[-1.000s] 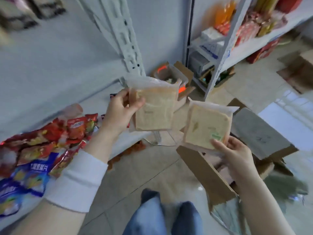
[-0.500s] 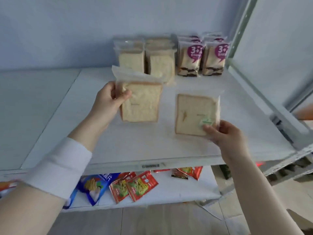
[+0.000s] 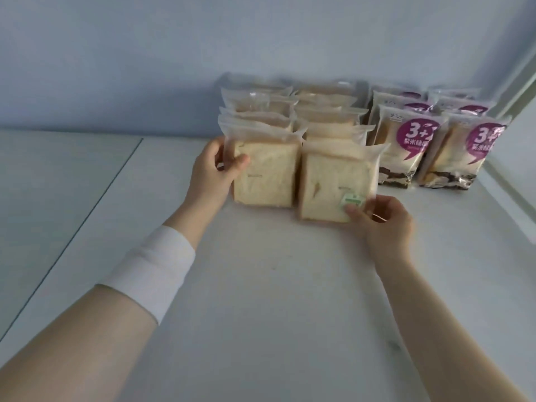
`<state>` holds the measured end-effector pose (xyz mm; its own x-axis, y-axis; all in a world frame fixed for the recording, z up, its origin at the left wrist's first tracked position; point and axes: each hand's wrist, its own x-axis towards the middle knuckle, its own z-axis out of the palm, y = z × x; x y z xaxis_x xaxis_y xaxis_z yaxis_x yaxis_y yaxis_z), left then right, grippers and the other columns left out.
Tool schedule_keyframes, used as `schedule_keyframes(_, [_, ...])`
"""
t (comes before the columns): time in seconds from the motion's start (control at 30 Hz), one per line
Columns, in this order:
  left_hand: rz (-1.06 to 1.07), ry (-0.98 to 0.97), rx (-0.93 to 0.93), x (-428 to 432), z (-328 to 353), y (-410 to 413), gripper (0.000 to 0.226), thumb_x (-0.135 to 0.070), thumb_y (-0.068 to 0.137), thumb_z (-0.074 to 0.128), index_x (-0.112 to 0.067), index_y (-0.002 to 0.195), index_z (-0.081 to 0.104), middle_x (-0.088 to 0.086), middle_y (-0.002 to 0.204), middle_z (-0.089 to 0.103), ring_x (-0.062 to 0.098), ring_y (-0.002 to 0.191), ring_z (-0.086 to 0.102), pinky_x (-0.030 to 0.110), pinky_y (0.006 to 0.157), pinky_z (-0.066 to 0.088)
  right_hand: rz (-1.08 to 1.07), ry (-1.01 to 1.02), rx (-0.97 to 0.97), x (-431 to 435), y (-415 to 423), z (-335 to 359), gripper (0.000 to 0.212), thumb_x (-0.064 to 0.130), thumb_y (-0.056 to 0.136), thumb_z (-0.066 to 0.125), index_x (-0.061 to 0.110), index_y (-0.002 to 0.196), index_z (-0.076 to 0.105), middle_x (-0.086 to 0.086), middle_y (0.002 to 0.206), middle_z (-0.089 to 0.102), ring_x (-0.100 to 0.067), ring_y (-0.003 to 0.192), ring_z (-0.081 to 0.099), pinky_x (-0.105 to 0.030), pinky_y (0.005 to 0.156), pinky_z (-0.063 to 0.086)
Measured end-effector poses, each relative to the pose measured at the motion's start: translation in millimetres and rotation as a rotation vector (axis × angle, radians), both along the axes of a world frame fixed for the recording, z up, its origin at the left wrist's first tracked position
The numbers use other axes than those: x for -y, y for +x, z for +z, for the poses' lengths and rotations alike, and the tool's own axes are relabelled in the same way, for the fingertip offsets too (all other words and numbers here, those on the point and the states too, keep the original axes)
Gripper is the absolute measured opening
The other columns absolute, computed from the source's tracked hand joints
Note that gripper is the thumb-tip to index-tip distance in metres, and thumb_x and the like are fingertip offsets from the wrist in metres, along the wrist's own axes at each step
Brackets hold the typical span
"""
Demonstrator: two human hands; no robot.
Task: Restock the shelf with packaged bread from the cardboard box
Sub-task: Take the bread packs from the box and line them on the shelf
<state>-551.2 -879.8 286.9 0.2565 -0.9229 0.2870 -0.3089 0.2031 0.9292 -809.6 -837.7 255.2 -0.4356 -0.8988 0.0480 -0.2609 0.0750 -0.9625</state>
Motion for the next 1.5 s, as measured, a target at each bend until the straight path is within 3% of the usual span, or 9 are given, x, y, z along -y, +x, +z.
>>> schedule_keyframes(0.13, [0.065,-0.002,0.103,6.7,-7.1,-0.4,0.037,-0.019,0.081,0.069,-0.005,0.112,0.055,0.011,0.103,0.055,0.011,0.082,0.054,0.001,0.065,0.039,-0.034,-0.012,-0.172,2.5,4.2,-2.7,0.032,0.034,0.068,0.078,0.025,0.091,0.059,0.001,0.093,0.059,-0.004,0.066,0.050,-0.019,0.060,0.039])
schedule_keyframes(0.23, [0.060,0.014,0.056,0.8,1.6,-4.4,0.047,-0.020,0.079,0.071,-0.011,0.119,0.048,-0.006,0.094,0.056,0.000,0.077,0.054,0.002,0.066,0.042,-0.061,-0.020,-0.136,-3.2,9.2,4.3,0.040,0.032,0.067,0.080,0.028,0.097,0.054,0.012,0.086,0.060,-0.003,0.068,0.054,-0.018,0.060,0.042])
schedule_keyframes(0.37, [0.132,-0.009,0.100,-21.9,19.0,-5.2,0.062,-0.020,0.080,0.070,-0.004,0.130,0.038,0.008,0.120,0.053,0.016,0.100,0.055,0.016,0.088,0.043,0.003,0.035,-0.196,-26.5,10.0,22.5,0.060,0.026,0.072,0.078,0.015,0.122,0.048,0.003,0.110,0.057,-0.014,0.098,0.055,-0.028,0.085,0.045])
schedule_keyframes(0.47, [0.177,-0.220,0.453,-61.1,29.5,-14.8,0.057,-0.021,0.079,0.069,0.000,0.126,0.044,0.019,0.123,0.051,0.034,0.112,0.048,0.032,0.099,0.031,-0.038,0.048,-0.399,-70.6,-0.1,34.0,0.065,0.024,0.075,0.075,0.014,0.130,0.042,-0.003,0.128,0.048,-0.020,0.119,0.045,-0.029,0.099,0.037])
schedule_keyframes(0.6, [-0.298,-0.364,0.992,-126.6,34.4,-71.0,0.050,-0.024,0.077,0.071,-0.003,0.118,0.051,0.020,0.117,0.053,0.038,0.109,0.048,0.043,0.089,0.038,-0.169,0.108,-0.778,-158.0,-21.9,40.8,0.063,0.023,0.076,0.073,0.014,0.131,0.043,-0.011,0.130,0.043,-0.029,0.121,0.038,-0.035,0.097,0.036])
schedule_keyframes(0.73, [-0.653,-0.338,1.272,-205.2,38.0,-158.4,0.041,-0.024,0.087,0.057,-0.011,0.123,0.042,0.012,0.125,0.043,0.031,0.116,0.040,0.039,0.089,0.034,-0.265,0.337,-0.879,-258.3,-63.2,42.0,0.057,0.024,0.079,0.070,0.014,0.128,0.043,-0.013,0.132,0.037,-0.031,0.125,0.034,-0.041,0.096,0.039])
schedule_keyframes(0.87, [-0.839,-0.448,1.400,-290.1,29.7,-256.0,0.030,-0.010,0.091,0.040,-0.010,0.122,0.040,0.014,0.123,0.043,0.032,0.112,0.042,0.039,0.088,0.036,-0.398,0.511,-0.863,-369.6,-125.3,35.8,0.054,0.021,0.080,0.068,0.014,0.127,0.042,-0.015,0.130,0.036,-0.034,0.122,0.033,-0.045,0.096,0.042])
schedule_keyframes(1.2, [-1.306,-0.424,1.609,-509.5,-103.7,-463.6,0.041,-0.008,0.083,0.054,-0.009,0.121,0.038,0.017,0.124,0.044,0.035,0.114,0.042,0.041,0.092,0.038,-0.621,1.128,-0.628,-657.5,-248.4,-85.0,0.044,0.020,0.085,0.059,0.017,0.124,0.038,-0.012,0.131,0.034,-0.031,0.117,0.036,-0.043,0.089,0.044])
schedule_keyframes(1.5, [-1.535,-0.295,1.735,-566.4,-233.3,-594.5,0.040,-0.011,0.084,0.056,-0.010,0.121,0.039,0.017,0.124,0.045,0.033,0.113,0.045,0.040,0.091,0.041,-0.565,1.333,-0.325,-706.7,-352.3,-198.3,0.041,0.015,0.085,0.058,0.015,0.121,0.039,-0.011,0.125,0.036,-0.030,0.115,0.037,-0.039,0.086,0.047])
